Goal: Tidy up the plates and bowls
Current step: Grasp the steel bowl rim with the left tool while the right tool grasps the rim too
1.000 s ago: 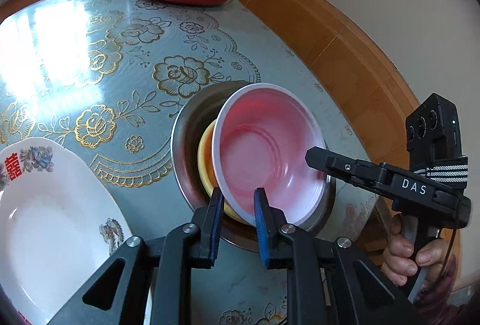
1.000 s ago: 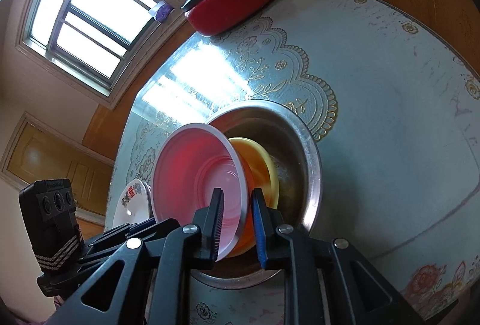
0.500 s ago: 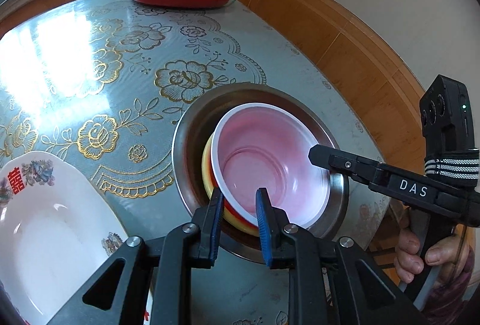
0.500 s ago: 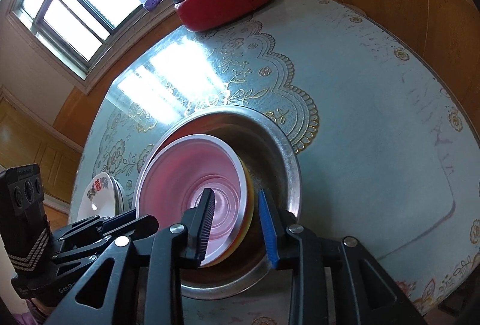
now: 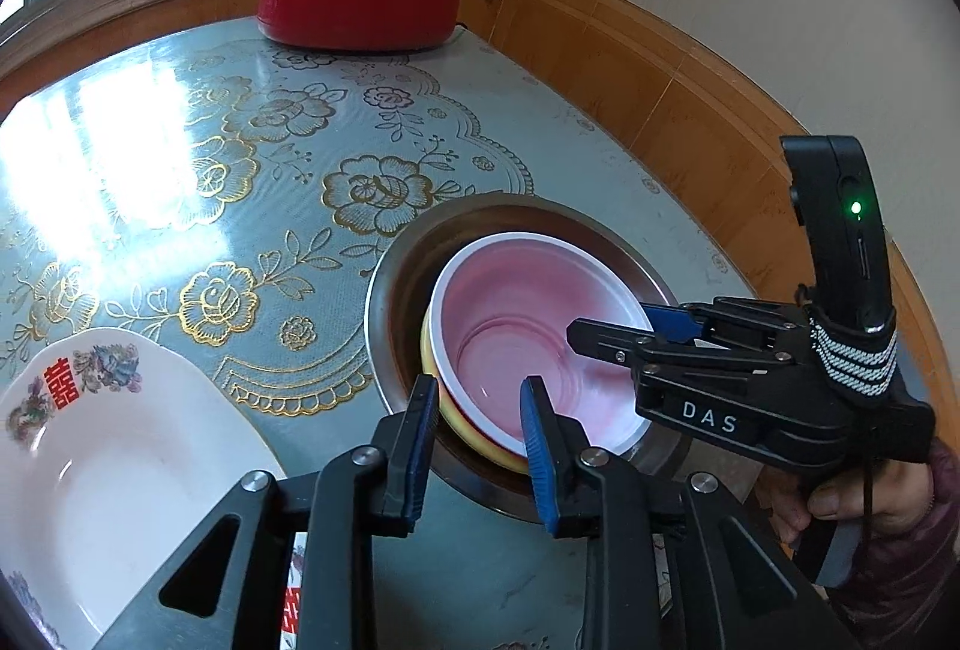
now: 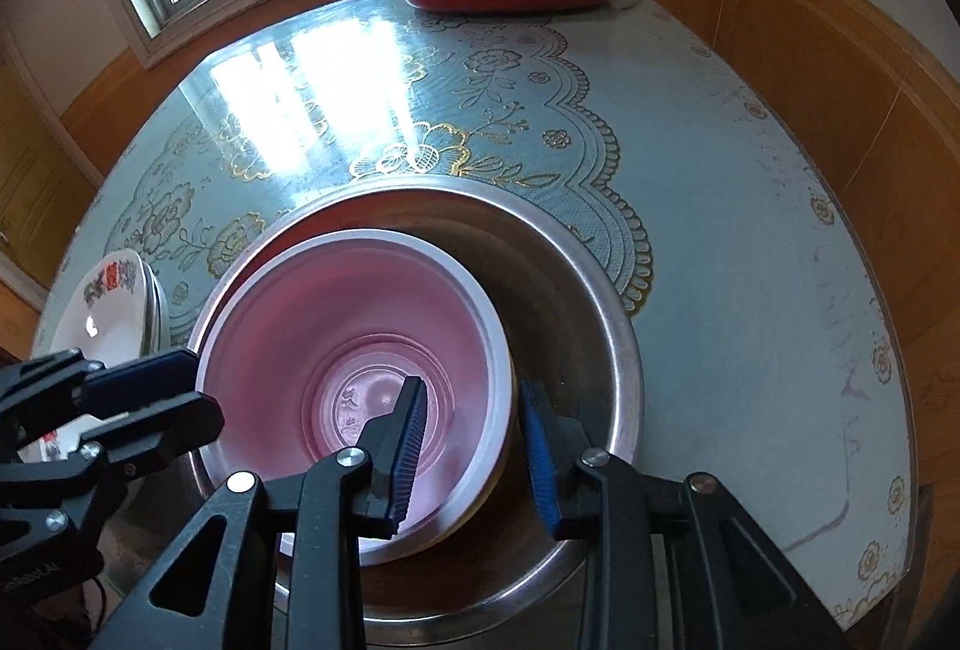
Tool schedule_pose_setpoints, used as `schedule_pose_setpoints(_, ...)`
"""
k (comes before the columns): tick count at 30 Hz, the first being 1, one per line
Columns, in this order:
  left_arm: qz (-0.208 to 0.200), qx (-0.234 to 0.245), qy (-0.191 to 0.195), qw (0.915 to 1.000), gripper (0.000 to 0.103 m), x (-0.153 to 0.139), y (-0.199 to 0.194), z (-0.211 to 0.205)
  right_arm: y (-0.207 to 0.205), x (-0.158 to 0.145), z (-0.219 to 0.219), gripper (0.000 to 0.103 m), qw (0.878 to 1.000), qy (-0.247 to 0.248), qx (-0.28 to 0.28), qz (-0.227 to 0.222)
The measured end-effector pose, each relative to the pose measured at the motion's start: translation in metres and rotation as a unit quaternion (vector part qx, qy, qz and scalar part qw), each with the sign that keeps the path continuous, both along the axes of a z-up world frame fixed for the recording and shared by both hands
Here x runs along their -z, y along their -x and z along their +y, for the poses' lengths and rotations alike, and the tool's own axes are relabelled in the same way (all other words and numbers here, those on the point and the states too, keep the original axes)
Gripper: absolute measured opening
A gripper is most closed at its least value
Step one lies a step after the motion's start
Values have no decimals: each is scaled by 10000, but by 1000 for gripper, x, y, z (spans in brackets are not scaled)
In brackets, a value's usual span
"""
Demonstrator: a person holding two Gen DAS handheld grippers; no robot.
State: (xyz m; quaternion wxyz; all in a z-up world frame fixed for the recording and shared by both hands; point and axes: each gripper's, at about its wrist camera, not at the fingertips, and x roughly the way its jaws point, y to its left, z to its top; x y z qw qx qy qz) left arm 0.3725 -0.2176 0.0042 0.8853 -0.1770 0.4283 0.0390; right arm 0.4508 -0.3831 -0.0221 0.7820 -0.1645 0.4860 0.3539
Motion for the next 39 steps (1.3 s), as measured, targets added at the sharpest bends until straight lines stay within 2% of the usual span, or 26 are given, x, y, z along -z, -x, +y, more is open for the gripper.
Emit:
schedule_pose_setpoints(3, -28, -87, -1, 10000, 29, -1, 4, 3, 5, 3, 2, 23, 9990, 273, -158, -313)
schedule_pose_setpoints(7, -4, -207, -9, 9998, 31, 0, 7, 7, 2, -1, -1, 18, 9955, 490, -101, -805)
schedule_pose_setpoints(14, 78, -298, -6, 9995, 32, 5, 10, 9, 1, -3, 3, 18, 9942, 474, -119, -963)
schedule_pose_setpoints(21, 138, -357, -27, 9993, 32, 7, 9, 8, -1, 6, 11, 21, 9955, 428, -136, -831)
schedule_pose_setpoints(31, 187, -391, -82, 9990, 34, 8, 10, 6, -8, -10, -10, 25, 9976, -295, 211, -588)
schedule_pose_setpoints(39, 241, -329, -73, 9991, 34, 10, 10, 2, -14, -34, -43, 25, 9911, -1159, 611, -255)
